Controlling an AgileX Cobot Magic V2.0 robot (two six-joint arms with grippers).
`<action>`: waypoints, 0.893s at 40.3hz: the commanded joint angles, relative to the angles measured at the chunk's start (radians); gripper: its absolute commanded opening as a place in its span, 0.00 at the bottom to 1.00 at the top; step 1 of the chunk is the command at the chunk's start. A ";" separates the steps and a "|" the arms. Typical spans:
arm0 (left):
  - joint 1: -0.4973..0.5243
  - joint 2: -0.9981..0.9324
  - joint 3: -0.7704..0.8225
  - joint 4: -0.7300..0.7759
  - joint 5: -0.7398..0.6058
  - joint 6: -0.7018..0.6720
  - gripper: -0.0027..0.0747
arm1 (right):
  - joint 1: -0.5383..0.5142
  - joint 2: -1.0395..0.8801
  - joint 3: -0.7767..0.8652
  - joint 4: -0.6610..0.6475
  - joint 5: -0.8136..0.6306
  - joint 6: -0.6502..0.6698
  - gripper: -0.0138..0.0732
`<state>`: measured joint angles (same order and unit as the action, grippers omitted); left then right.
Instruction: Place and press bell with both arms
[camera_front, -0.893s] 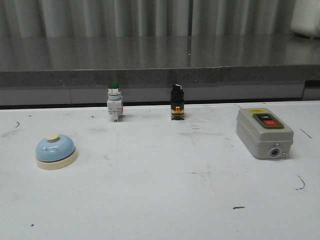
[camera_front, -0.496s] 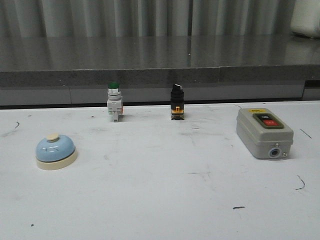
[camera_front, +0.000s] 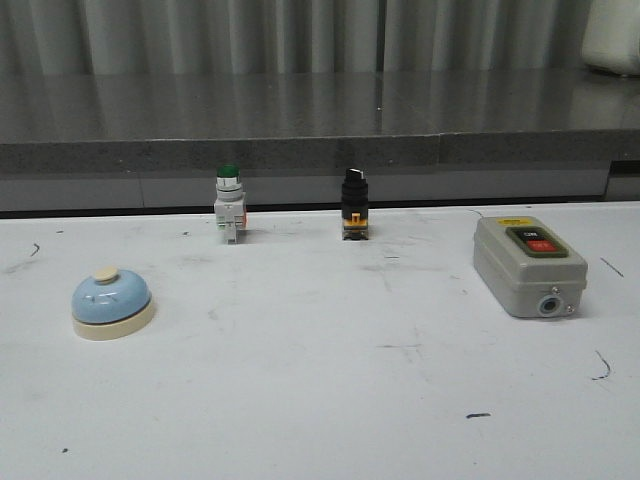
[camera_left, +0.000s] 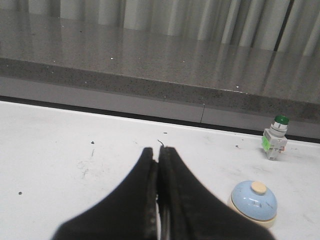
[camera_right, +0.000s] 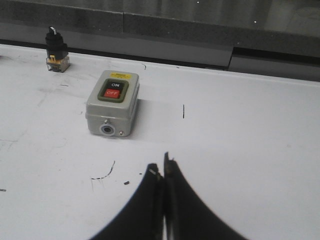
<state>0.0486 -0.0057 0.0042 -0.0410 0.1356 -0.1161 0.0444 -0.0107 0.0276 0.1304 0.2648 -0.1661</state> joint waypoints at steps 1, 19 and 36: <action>0.000 -0.016 0.025 -0.009 -0.078 -0.007 0.01 | -0.006 -0.016 -0.007 0.006 -0.081 -0.002 0.09; 0.000 -0.016 0.024 -0.011 -0.192 -0.007 0.01 | -0.006 -0.016 -0.007 0.056 -0.182 -0.002 0.09; 0.000 0.135 -0.336 -0.020 -0.092 -0.004 0.01 | -0.006 0.086 -0.346 0.077 -0.118 -0.002 0.09</action>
<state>0.0486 0.0455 -0.2215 -0.0612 0.0145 -0.1161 0.0444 0.0092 -0.2085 0.2016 0.1670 -0.1661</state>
